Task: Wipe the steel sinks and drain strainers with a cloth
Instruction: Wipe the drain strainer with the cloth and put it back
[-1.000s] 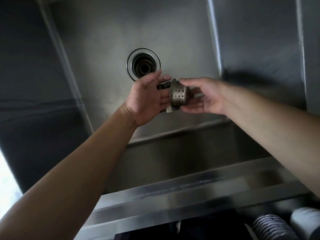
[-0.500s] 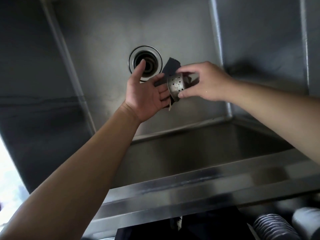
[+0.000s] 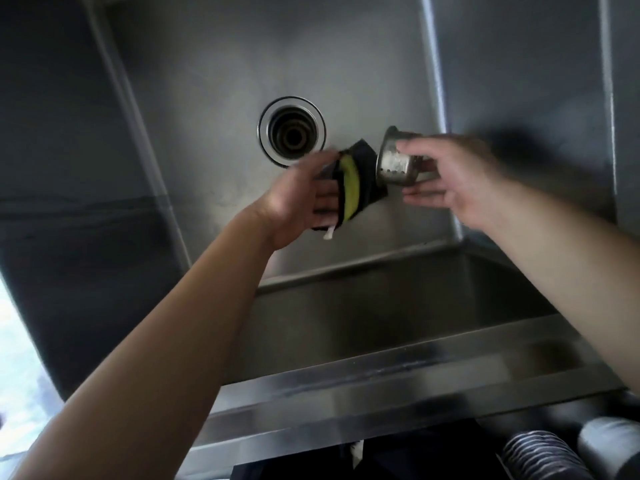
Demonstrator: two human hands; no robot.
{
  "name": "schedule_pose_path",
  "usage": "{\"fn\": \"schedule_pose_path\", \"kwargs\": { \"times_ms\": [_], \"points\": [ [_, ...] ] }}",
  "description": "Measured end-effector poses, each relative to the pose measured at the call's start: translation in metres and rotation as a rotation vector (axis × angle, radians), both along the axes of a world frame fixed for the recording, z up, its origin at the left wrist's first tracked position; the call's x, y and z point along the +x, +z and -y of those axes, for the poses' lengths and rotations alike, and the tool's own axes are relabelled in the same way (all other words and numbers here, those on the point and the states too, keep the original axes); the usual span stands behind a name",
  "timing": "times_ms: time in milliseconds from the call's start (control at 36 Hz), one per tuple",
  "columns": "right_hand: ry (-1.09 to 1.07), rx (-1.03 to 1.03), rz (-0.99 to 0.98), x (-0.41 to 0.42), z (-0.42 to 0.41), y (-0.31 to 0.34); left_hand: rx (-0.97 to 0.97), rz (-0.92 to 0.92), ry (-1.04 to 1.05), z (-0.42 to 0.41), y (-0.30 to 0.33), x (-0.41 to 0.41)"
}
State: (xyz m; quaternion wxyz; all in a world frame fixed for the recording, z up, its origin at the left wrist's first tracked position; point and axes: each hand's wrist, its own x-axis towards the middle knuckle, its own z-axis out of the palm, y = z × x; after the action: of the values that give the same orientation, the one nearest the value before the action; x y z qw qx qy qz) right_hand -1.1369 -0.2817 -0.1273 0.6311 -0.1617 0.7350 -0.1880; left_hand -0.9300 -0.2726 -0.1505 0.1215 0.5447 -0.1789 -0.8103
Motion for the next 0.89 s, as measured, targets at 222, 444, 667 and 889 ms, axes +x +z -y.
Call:
{"fn": "schedule_pose_path", "kwargs": {
  "times_ms": [222, 444, 667, 889],
  "points": [
    [0.065, -0.1, 0.454, 0.004, -0.008, 0.006, -0.157, 0.296, -0.143, -0.001, 0.014, 0.012],
    [0.227, -0.125, 0.693, 0.022, 0.004, -0.002, -0.198, 0.19, 0.124, 0.019, 0.025, 0.036],
    [0.124, -0.158, 0.176, 0.055, 0.018, -0.019, -0.24, 0.439, 0.346, 0.029, 0.004, 0.045],
    [0.053, -0.007, 0.154, 0.093, 0.034, -0.044, -0.193, 0.546, 0.324, 0.052, -0.044, 0.043]
  ]
}}
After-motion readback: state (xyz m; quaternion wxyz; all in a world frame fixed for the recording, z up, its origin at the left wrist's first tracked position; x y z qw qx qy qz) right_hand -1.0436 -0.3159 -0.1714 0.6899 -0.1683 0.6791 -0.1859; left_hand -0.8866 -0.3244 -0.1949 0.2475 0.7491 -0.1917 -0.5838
